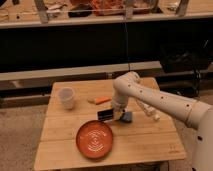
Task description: Place the eraser on the white sponge
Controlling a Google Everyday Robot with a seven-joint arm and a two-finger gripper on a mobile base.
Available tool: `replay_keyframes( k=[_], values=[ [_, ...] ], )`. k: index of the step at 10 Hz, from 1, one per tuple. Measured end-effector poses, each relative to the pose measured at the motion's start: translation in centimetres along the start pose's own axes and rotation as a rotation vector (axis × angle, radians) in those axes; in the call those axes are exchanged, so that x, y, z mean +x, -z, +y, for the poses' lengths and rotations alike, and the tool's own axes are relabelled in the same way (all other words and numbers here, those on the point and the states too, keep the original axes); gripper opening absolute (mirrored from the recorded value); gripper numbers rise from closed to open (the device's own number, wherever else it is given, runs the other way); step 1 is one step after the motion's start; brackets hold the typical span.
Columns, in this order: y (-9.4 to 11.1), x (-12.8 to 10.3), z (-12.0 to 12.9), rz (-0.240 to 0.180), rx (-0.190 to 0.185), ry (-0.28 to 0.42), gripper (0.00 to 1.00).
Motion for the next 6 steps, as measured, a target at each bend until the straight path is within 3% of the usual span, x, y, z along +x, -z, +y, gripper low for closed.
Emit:
replay_keyframes(
  k=[3, 6],
  values=[
    [0.20, 1.09, -0.26, -0.009, 0.000, -0.024, 0.00],
    [0.12, 1.25, -1.18, -0.018, -0.007, -0.026, 0.11]
  ],
)
